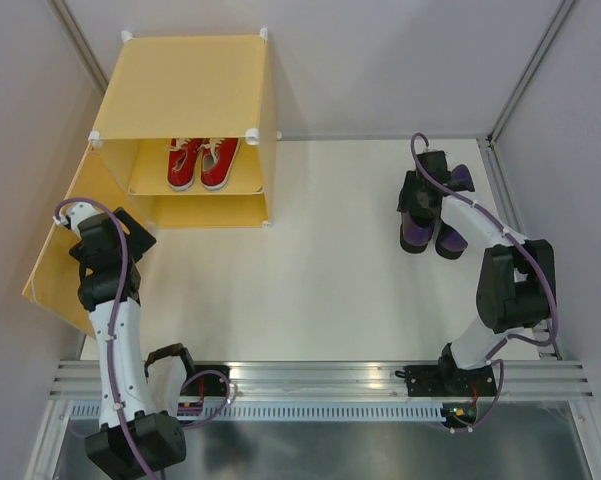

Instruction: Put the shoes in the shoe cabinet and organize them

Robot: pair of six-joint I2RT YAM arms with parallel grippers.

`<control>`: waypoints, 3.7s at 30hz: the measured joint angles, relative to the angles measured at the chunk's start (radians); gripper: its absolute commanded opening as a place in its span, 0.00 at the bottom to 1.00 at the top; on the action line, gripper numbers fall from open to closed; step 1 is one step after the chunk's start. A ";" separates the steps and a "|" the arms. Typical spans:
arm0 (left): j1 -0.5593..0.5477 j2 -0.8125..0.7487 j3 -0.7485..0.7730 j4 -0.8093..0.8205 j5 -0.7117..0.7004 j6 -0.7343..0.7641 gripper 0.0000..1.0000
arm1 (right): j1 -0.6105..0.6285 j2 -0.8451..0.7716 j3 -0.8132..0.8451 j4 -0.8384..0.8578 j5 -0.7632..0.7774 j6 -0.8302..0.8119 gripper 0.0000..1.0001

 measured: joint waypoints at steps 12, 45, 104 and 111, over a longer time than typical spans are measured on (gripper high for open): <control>0.000 0.000 -0.019 0.037 0.024 0.010 0.89 | 0.002 0.071 -0.001 -0.010 -0.130 -0.039 0.08; 0.000 -0.003 -0.037 0.047 0.075 0.010 0.89 | 0.935 -0.101 -0.146 -0.011 -0.108 0.211 0.01; -0.986 0.158 -0.116 -0.071 0.193 -0.430 0.86 | 1.012 -0.475 -0.255 0.077 0.389 0.218 0.98; -1.069 0.341 -0.126 0.009 0.063 -0.533 0.73 | 0.992 -0.512 -0.287 0.060 0.406 0.239 0.98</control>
